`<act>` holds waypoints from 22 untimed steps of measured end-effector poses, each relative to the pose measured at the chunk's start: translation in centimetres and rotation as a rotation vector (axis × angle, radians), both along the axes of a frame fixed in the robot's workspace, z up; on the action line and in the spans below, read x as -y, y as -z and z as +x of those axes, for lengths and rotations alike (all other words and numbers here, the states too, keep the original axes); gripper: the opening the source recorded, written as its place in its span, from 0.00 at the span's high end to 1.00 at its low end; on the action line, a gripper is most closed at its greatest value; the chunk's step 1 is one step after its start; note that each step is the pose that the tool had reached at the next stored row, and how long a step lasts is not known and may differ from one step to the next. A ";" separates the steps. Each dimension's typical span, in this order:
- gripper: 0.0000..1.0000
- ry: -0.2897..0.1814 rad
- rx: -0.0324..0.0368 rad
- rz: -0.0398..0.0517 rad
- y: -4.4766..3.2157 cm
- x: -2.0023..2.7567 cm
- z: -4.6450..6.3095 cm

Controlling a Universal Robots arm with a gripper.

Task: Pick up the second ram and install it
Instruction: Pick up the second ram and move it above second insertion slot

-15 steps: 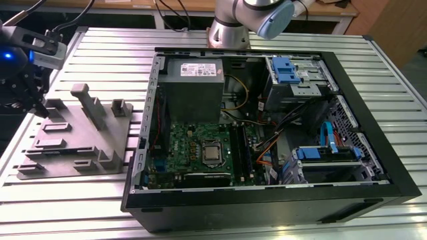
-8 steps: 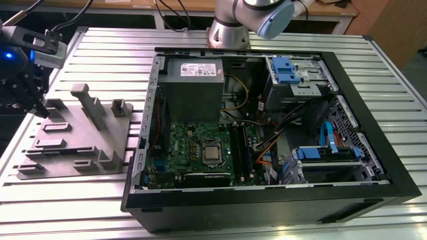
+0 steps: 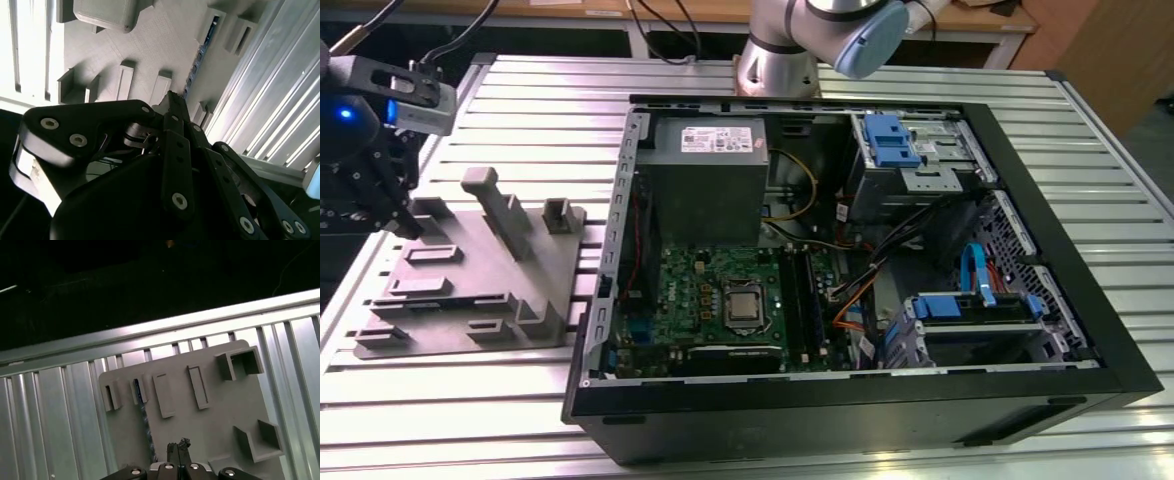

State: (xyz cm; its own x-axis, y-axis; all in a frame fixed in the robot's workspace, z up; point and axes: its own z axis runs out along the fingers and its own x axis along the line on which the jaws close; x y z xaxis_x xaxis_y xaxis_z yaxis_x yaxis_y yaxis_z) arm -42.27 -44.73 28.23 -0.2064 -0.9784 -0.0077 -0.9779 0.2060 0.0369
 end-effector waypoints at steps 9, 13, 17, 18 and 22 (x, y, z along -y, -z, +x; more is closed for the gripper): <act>0.90 -0.112 0.0073 0.0000 0.63 0.06 0.0; 0.90 -0.154 0.0128 -0.0003 0.89 0.11 0.0; 0.90 -0.202 0.0148 0.0000 1.20 0.13 0.0; 0.90 -0.213 0.0147 0.0000 1.26 0.15 0.0; 0.90 -0.243 0.0151 0.0002 1.39 0.35 0.0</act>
State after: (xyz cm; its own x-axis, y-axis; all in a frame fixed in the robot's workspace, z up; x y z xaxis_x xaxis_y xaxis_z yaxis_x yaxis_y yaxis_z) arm -42.28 -45.08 26.84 0.0351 -0.9993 -0.0092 -0.9991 -0.0353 0.0219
